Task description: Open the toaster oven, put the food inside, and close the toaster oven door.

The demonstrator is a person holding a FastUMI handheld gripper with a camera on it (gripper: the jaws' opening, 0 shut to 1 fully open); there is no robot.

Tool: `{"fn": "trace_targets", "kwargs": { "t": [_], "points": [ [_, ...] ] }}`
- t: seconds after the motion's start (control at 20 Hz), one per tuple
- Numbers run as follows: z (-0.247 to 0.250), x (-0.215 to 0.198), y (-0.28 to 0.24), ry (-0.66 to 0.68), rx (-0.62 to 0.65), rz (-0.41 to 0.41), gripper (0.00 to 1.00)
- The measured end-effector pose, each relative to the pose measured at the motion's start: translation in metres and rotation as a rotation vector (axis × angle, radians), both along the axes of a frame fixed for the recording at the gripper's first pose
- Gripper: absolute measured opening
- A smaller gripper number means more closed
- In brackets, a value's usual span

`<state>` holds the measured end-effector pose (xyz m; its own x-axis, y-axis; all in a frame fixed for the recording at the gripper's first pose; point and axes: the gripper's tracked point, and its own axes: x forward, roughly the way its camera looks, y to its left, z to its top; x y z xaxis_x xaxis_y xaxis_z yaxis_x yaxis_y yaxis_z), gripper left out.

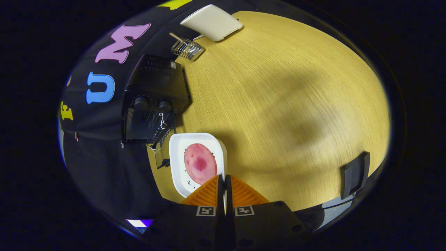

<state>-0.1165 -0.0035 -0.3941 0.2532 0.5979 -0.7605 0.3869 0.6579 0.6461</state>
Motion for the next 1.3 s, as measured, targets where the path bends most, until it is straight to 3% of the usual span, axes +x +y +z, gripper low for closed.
{"fn": "trace_targets", "kwargs": {
  "t": [0.3, 0.65, 1.1, 1.3],
  "points": [
    [0.040, 0.012, 0.075, -0.017, 0.050, -0.080, 0.05],
    [0.055, 0.056, 0.158, 0.004, 0.061, -0.241, 0.05],
    [0.046, 0.128, 0.231, 0.084, 0.061, -0.569, 0.05],
    [0.036, 0.151, 0.252, 0.116, 0.037, -0.678, 0.05]
  ]
}}
